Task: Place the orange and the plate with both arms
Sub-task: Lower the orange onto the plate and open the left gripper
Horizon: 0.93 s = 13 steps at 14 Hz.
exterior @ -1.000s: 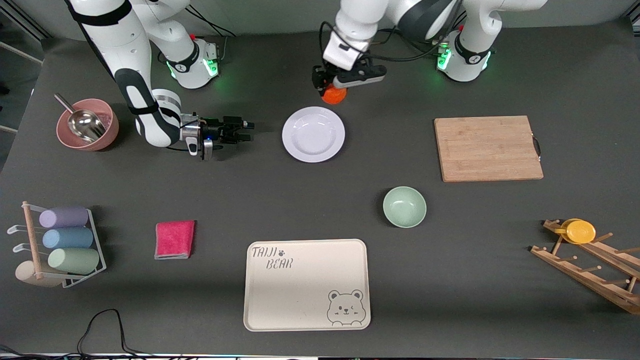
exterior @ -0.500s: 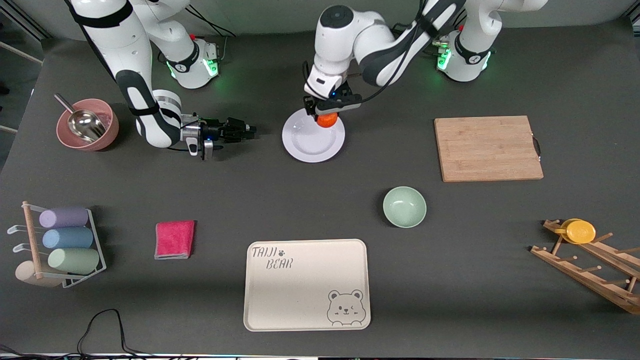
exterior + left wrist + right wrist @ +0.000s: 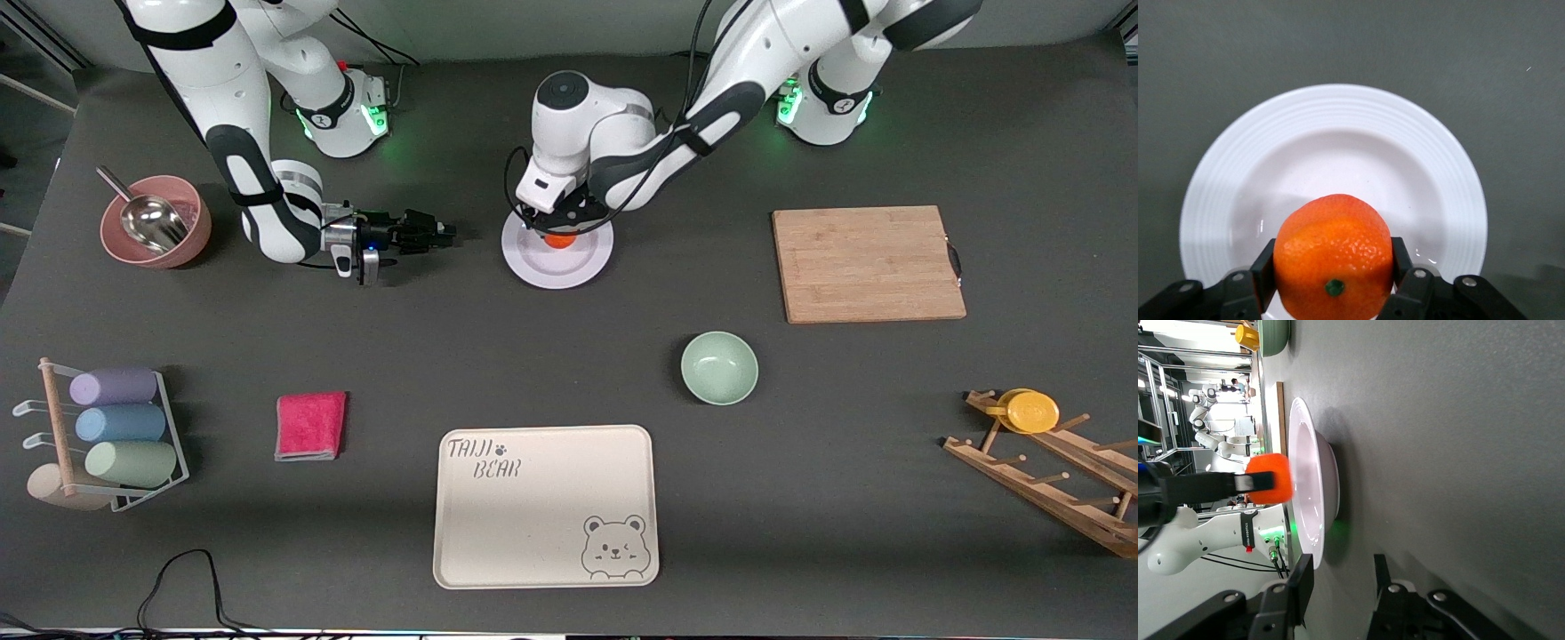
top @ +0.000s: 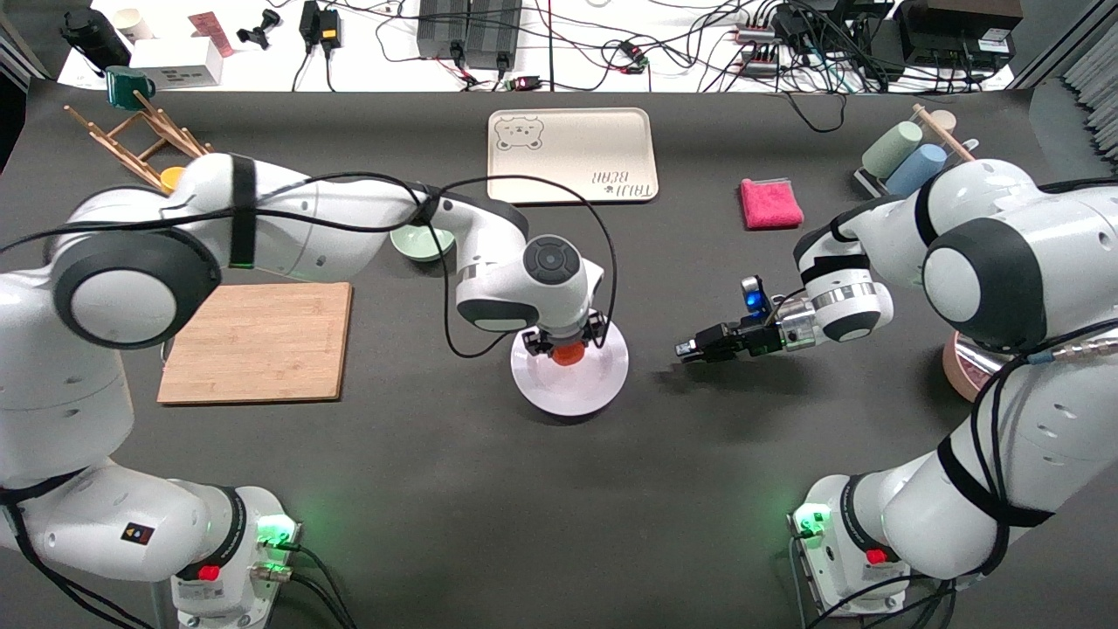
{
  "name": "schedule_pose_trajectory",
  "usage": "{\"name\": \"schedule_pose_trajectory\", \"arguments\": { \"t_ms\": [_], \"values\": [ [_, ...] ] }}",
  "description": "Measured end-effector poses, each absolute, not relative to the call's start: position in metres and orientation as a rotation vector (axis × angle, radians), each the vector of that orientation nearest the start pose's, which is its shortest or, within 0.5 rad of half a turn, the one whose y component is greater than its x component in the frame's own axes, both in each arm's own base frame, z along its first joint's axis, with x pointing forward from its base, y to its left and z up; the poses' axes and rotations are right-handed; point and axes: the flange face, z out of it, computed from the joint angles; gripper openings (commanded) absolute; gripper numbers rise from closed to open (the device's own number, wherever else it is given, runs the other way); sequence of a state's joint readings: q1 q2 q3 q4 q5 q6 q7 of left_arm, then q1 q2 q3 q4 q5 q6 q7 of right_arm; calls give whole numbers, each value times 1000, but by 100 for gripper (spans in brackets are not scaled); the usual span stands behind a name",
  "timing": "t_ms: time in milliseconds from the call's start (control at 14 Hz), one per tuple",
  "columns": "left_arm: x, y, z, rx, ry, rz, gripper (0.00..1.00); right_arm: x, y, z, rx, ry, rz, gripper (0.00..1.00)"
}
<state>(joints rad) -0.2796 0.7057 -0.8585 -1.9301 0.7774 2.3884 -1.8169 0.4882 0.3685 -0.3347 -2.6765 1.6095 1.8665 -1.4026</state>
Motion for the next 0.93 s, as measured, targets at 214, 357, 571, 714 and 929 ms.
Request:
{"name": "schedule_pose_trajectory", "arguments": {
  "t_ms": [214,357,571,714,929],
  "values": [
    [289,-553,216,-3205,-400,-17,99,314,106,106,-1981,-74,82,43],
    [289,-555,216,-3209,-392,-36,100,313,105,102,-1981,-83,82,43],
    [287,-557,218,-3213,-357,-79,100,313,105,97,-1980,-95,81,43],
    [288,-557,218,-3206,-337,-111,100,314,105,97,-1977,-99,80,43],
    [299,-557,225,-3212,-356,-142,100,315,106,96,-1972,-96,76,43]
  ]
}}
